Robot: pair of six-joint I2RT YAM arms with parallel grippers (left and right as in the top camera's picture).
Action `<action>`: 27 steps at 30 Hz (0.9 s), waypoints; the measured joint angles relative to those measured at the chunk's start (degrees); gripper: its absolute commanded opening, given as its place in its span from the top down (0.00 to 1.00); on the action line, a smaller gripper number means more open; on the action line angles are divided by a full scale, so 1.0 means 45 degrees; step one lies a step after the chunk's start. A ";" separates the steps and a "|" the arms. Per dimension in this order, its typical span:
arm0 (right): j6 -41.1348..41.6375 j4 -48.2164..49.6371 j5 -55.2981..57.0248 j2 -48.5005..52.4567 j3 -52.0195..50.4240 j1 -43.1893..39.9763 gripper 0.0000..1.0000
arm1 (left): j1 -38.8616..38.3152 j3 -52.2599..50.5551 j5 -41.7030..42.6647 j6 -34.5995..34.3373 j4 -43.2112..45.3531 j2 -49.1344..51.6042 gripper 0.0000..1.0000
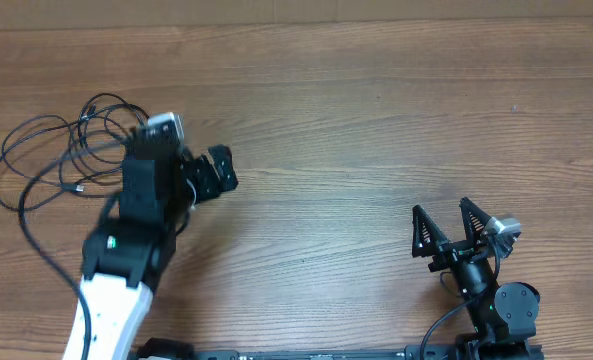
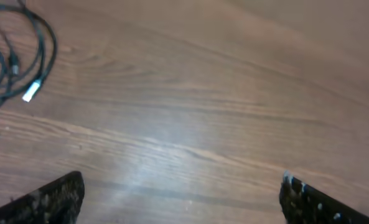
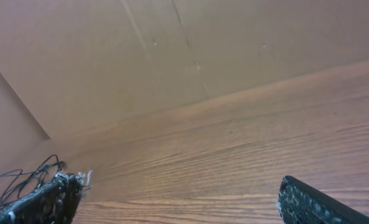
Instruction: Untangle cables
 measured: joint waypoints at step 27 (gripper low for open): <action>0.0000 -0.0010 0.0000 0.0000 0.0000 0.0000 0.00 | 0.0000 -0.6955 -0.0005 0.0000 0.1214 -1.1948 0.00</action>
